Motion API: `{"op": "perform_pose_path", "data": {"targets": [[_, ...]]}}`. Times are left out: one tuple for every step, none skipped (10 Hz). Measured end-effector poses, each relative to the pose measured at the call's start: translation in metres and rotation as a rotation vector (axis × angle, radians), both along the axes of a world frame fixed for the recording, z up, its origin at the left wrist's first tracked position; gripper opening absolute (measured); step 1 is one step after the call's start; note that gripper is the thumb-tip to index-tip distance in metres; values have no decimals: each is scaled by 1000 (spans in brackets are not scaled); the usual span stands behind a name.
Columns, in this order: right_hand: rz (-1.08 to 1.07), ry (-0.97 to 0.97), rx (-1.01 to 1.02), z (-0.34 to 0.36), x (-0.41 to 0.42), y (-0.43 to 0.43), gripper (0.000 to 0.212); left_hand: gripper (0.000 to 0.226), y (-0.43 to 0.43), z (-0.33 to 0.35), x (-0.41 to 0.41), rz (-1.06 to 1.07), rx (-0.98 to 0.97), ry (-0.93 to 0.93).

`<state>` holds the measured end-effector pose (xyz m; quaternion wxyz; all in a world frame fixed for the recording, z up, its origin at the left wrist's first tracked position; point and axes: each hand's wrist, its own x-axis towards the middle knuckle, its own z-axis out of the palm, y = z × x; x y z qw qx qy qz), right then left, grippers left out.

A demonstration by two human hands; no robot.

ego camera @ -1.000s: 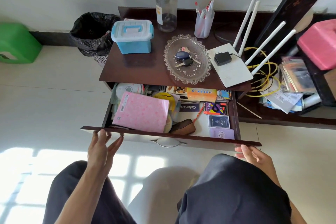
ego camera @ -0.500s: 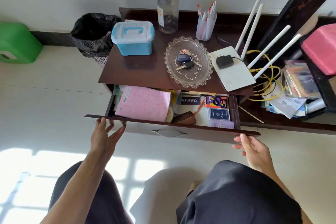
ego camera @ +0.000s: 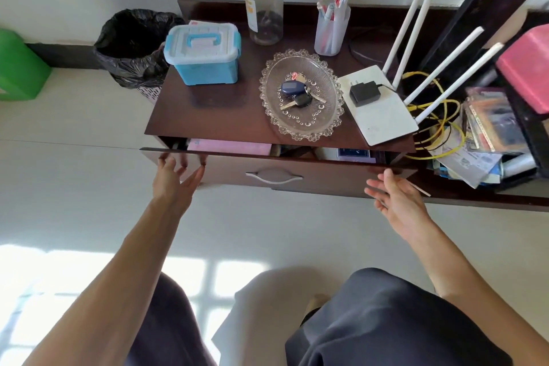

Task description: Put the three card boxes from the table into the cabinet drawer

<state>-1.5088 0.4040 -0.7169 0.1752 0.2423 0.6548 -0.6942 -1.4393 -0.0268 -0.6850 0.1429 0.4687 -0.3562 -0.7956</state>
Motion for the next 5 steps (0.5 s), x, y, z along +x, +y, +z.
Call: {"op": "perform_pose_path", "data": {"targets": [[-29, -3, -11, 4, -16, -9, 25, 37, -7, -5, -17, -18, 51, -10], [-50, 5, -2, 9, -30, -15, 26, 41, -7, -4, -28, -46, 69, -17], [-38, -2, -23, 11, -30, -16, 21, 41, -2, 0, -27, -75, 56, -22], [-20, -19, -14, 33, -11, -12, 14, 41, 5, 18, -13, -128, 30, -22], [-102, 187, 61, 84, 15, 2, 14, 40, 7, 38, 35, -274, -89, 3]]}}
